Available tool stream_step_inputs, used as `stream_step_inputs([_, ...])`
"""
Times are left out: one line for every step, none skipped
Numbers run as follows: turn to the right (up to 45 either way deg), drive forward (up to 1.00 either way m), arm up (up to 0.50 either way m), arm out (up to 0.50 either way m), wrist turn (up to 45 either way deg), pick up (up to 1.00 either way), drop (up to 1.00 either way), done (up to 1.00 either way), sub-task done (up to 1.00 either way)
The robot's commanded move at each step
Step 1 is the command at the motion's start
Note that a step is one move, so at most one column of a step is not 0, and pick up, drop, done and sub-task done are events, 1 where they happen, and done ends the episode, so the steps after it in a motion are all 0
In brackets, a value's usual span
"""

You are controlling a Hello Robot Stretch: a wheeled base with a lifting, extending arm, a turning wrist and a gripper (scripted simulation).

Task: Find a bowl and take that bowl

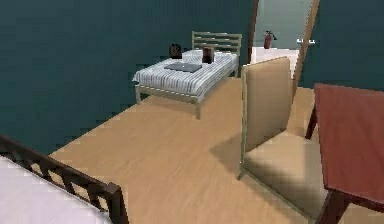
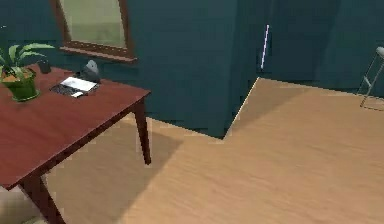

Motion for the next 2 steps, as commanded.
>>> stream_step_inputs([0.0, 0.65, 0.00, 0.00, 0.0, 0.00, 0.00, 0.00, 0.00])
stream_step_inputs([-3.0, 0.00, 0.00, 0.00, 0.0, 0.00, 0.00, 0.00, 0.00])
